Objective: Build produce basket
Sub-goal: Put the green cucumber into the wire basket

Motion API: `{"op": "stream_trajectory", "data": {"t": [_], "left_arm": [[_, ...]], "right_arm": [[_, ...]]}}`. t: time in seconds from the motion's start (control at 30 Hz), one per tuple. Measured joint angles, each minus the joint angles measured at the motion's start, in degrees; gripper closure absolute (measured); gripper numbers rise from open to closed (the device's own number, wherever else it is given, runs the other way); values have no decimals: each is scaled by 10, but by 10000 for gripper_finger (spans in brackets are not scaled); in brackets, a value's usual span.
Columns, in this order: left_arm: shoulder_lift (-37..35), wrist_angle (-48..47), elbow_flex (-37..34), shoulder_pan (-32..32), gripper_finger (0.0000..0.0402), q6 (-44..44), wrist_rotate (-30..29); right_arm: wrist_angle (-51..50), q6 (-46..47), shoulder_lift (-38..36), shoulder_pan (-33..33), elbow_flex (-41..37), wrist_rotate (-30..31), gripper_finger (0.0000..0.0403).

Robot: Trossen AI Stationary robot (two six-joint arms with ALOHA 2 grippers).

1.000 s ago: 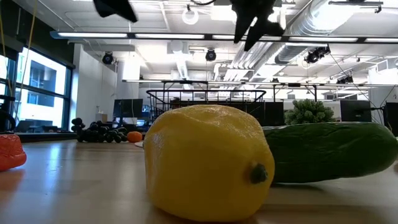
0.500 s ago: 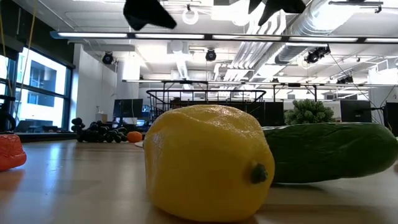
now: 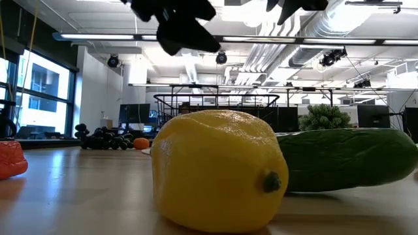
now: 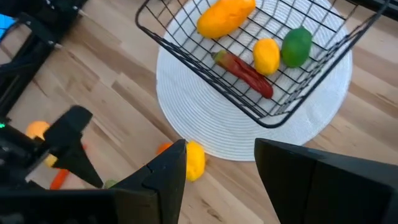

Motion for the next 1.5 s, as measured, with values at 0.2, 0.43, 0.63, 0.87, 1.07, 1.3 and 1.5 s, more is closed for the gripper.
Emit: {"op": "stream_trajectory", "data": {"t": [0.2,0.43,0.63,0.87,1.07,1.3,1.5], "left_arm": [[52,45,0,-1,135,4,32],[98,86,0,0,135,3,89],[132,92,0,-1,135,11,112],[169,88,0,-8,135,14,114],[197,92,0,-12,136,17,109],[195,89,0,-12,207,13,108],[194,89,0,-12,321,13,118]], "right_arm": [[-4,0,0,0,0,0,232],[-9,0,0,0,0,0,232],[-11,0,0,0,0,0,232],[-12,0,0,0,0,0,232],[-13,0,0,0,0,0,232],[-15,-5,0,0,0,1,232],[-18,-7,0,0,0,1,232]]}}
